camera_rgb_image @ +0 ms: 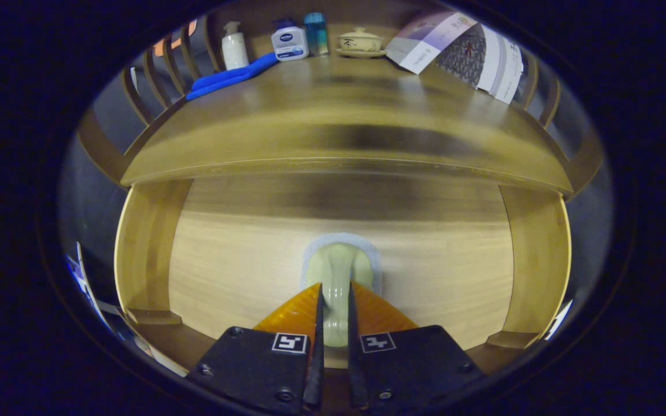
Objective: Pull open the drawer, take out the items inside it, and place them on the countertop above the cabinet.
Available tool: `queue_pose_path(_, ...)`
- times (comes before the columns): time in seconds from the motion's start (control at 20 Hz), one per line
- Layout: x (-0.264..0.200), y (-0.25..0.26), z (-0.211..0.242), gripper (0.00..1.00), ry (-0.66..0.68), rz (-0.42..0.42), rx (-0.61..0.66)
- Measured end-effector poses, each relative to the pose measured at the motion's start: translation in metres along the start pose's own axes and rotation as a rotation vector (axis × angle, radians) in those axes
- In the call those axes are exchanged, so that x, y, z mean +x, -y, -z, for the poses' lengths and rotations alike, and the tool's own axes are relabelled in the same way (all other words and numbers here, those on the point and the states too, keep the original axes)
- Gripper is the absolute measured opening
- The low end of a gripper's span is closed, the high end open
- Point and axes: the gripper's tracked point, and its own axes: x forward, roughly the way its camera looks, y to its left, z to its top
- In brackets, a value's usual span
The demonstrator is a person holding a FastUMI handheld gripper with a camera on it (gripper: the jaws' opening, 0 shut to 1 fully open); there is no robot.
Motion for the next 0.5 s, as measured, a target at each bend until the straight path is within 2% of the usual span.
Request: queue_pose_path(0.5, -0.088, -0.008, -0.016, 0.2, 0.131, -0.068, -0.032)
